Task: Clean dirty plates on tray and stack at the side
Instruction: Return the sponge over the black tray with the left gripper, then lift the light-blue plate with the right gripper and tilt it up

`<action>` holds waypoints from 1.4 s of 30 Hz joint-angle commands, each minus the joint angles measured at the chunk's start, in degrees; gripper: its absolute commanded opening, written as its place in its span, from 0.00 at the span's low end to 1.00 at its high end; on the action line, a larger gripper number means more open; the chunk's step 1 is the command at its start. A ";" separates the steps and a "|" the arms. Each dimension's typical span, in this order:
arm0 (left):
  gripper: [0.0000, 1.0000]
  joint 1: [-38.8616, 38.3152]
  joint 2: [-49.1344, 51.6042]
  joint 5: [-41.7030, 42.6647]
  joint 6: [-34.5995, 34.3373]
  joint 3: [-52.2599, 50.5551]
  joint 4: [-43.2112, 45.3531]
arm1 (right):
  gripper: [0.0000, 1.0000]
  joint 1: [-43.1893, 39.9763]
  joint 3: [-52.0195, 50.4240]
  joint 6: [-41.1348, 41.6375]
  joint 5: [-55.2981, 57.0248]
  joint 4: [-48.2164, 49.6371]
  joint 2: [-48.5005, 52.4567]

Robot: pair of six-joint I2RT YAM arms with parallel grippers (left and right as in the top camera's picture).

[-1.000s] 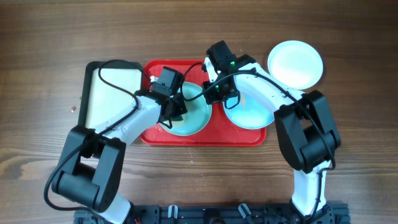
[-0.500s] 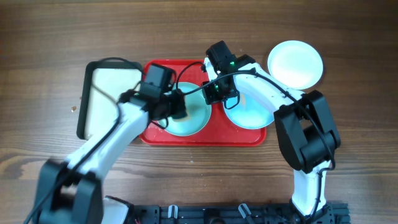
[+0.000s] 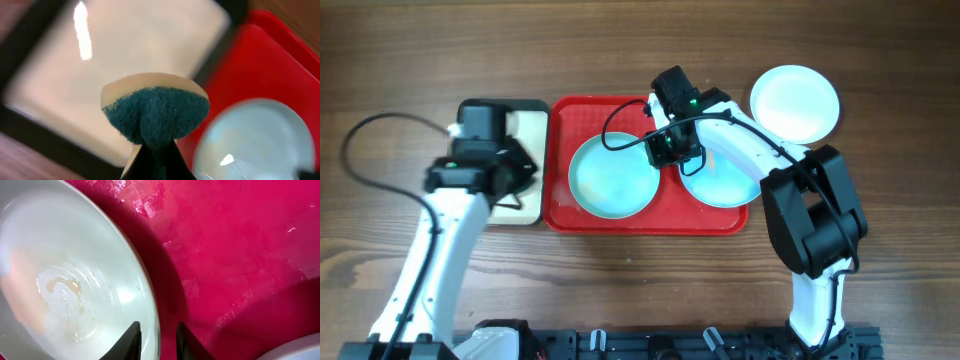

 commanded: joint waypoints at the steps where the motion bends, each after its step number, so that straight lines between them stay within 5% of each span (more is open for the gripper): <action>1: 0.04 8.72 -0.98 1.60 0.11 0.46 -2.43 | 0.24 0.39 -0.44 0.04 -0.76 -0.70 -0.46; 12: 0.04 14.08 -0.96 0.61 3.96 0.44 -3.87 | 0.16 0.42 -0.44 0.15 -0.74 0.72 -0.44; 28: 0.04 14.08 -0.94 -0.39 3.96 0.44 -2.82 | 0.18 0.94 -0.44 0.50 -0.74 1.97 1.95; 31: 0.04 14.08 -0.94 -0.39 3.98 0.44 -2.82 | 0.05 1.22 -0.44 0.57 -0.76 2.62 2.69; 42: 0.04 14.08 -0.94 -0.35 8.50 0.44 -2.84 | 0.04 1.03 7.52 1.57 -0.26 -1.95 1.18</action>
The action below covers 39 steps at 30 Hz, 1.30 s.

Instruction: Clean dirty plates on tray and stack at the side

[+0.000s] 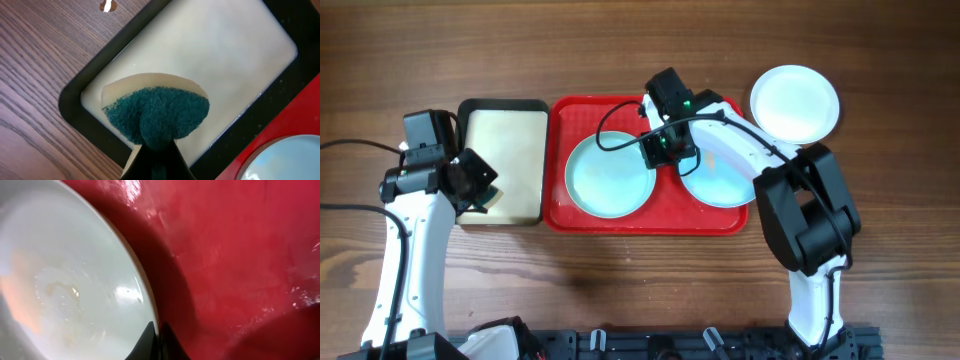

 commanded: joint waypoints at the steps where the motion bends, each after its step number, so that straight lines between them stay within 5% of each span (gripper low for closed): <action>1: 0.04 0.31 -0.94 -0.98 3.02 0.44 0.15 | 0.04 0.07 6.86 0.83 0.39 -3.08 -0.46; 10: 0.04 0.31 -0.94 -2.14 2.97 0.42 0.63 | 0.04 2.32 18.60 2.69 7.39 -6.54 -0.55; 26: 0.04 0.31 -0.94 -6.05 2.75 -3.52 3.30 | 0.04 15.19 18.91 2.80 31.74 15.26 0.37; 39: 0.04 0.28 -0.94 -5.42 1.05 -4.35 4.33 | 0.04 25.20 18.91 -37.00 42.86 41.77 2.10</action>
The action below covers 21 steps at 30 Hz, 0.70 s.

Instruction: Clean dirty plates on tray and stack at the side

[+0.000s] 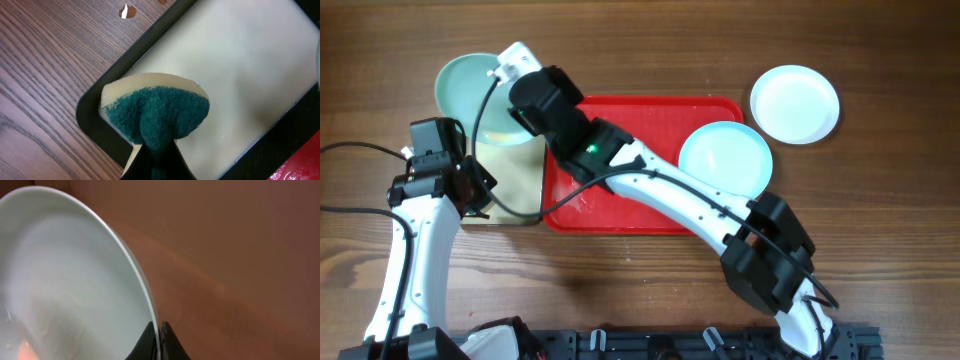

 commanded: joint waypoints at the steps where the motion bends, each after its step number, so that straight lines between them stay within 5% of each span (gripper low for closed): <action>1: 0.04 0.26 -0.94 -0.50 -0.55 -0.33 0.22 | 0.04 1.46 1.25 -17.88 3.56 5.64 1.77; 10: 0.04 0.26 -0.94 -0.52 -0.52 -0.33 0.22 | 0.04 3.26 1.25 -42.25 3.34 17.05 1.77; 21: 0.04 0.24 -0.94 -0.52 -0.52 -0.33 0.39 | 0.04 3.91 1.25 -51.63 3.32 22.51 1.77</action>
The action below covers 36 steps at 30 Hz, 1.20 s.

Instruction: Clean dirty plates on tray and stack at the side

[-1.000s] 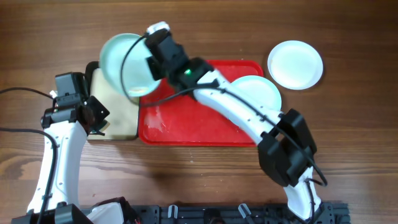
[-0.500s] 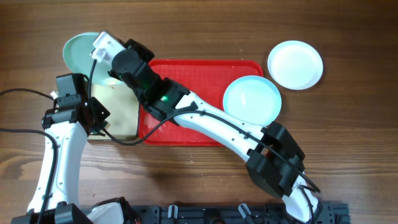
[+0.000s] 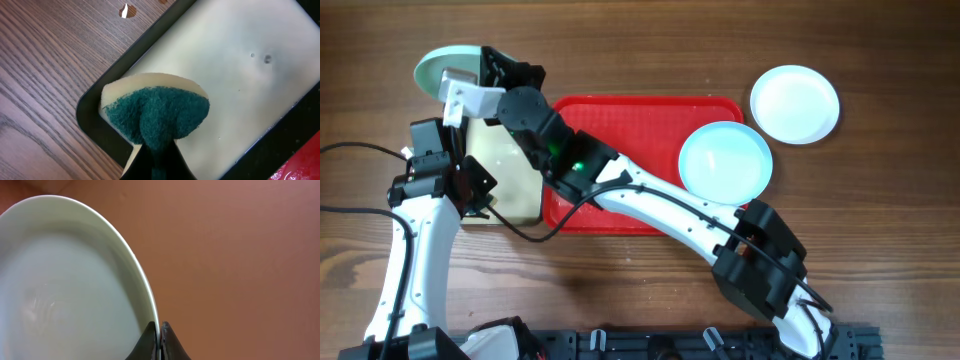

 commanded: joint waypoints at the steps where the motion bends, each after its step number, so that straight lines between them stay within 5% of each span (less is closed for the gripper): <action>1: 0.04 0.24 -0.94 -0.52 -0.50 -0.26 0.42 | 0.04 0.22 1.25 -3.13 0.98 0.57 1.03; 19: 0.04 0.24 -0.94 -0.52 -0.48 -0.26 0.37 | 0.04 0.22 1.25 -2.95 1.01 0.22 1.03; 28: 0.04 0.24 -0.94 -0.52 -0.48 -0.26 0.35 | 0.04 0.11 1.25 7.28 0.79 -5.70 1.03; 36: 0.04 0.24 -0.94 -0.52 -0.48 -0.26 0.35 | 0.04 0.11 1.25 7.78 0.79 -3.72 1.03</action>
